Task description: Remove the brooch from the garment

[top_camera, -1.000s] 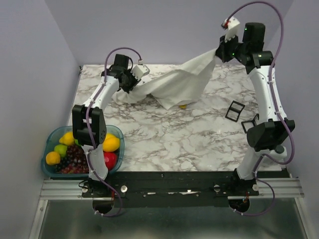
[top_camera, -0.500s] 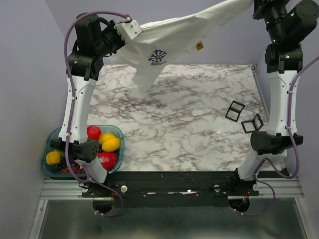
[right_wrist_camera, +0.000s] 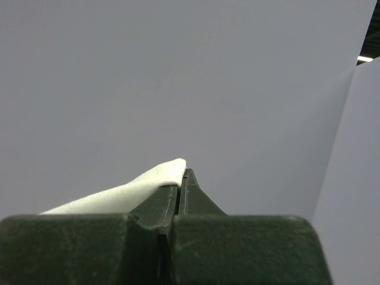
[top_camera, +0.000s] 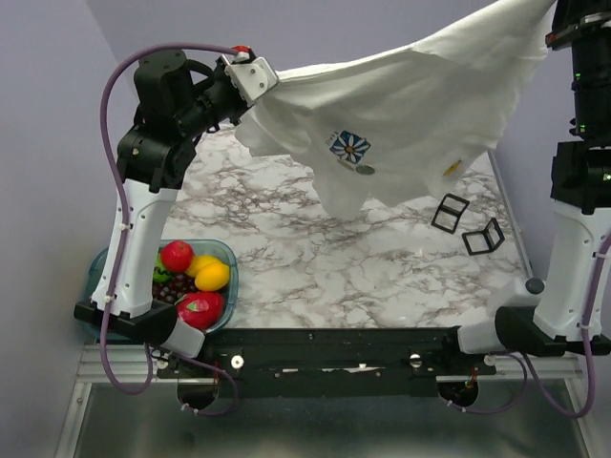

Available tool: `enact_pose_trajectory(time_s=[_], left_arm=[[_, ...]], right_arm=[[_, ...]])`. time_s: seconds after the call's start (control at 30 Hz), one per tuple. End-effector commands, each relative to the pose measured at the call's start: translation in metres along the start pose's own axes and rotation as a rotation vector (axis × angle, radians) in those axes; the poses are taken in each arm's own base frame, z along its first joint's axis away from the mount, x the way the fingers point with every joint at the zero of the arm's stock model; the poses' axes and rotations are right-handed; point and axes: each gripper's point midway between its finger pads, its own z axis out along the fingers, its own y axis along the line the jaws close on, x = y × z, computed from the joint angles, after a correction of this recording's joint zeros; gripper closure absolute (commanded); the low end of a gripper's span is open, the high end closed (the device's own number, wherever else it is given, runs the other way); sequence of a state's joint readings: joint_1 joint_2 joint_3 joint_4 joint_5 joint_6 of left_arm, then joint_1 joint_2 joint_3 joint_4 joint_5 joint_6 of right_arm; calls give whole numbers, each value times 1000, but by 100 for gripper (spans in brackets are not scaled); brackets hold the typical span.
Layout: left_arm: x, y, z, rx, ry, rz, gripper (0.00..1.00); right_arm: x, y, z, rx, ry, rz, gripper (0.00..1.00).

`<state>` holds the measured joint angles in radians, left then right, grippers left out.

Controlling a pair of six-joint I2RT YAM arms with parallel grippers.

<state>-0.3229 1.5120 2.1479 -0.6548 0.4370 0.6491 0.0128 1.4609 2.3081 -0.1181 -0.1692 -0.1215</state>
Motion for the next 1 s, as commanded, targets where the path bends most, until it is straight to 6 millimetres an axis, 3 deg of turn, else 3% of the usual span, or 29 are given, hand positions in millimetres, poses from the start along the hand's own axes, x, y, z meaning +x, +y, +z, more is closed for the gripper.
enact_pose_trajectory(time_s=[0.0, 0.03, 0.07, 0.1, 0.17, 0.2, 0.27, 0.33, 0.37, 0.43, 0.5, 0.63, 0.8, 0.97], left_arm=[[41, -48, 12, 132, 47, -161, 77], [56, -62, 15, 167, 74, -188, 74], [72, -77, 18, 203, 104, -228, 65], [108, -107, 22, 267, 177, -292, 62], [145, -144, 27, 359, 245, -371, 55], [178, -173, 28, 411, 309, -428, 54], [226, -202, 38, 434, 406, -490, 48], [254, -208, 50, 378, 475, -541, 44], [266, -205, 54, 335, 517, -546, 41], [260, -206, 54, 333, 494, -559, 38], [243, -217, 40, 397, 453, -557, 36], [268, -269, -6, 581, 556, -488, 37], [303, -302, -34, 705, 697, -461, 40], [309, -313, -25, 658, 715, -527, 40]], right_arm=[[78, 10, -14, -38, 173, -23, 99], [94, 15, -21, -61, 210, -32, 99], [153, 34, -37, -130, 330, -7, 99], [166, 40, -49, -152, 363, 3, 99], [223, 59, -76, -197, 492, 79, 99], [276, 74, -106, -223, 622, 133, 99], [330, 94, -135, -254, 756, 225, 99], [398, 111, -175, -232, 930, 330, 99], [413, 115, -185, -226, 970, 354, 99], [435, 122, -201, -228, 1030, 380, 99], [451, 123, -209, -219, 1071, 378, 99], [458, 128, -214, -231, 1088, 401, 99], [465, 136, -222, -241, 1129, 451, 99], [465, 136, -226, -240, 1138, 456, 99]])
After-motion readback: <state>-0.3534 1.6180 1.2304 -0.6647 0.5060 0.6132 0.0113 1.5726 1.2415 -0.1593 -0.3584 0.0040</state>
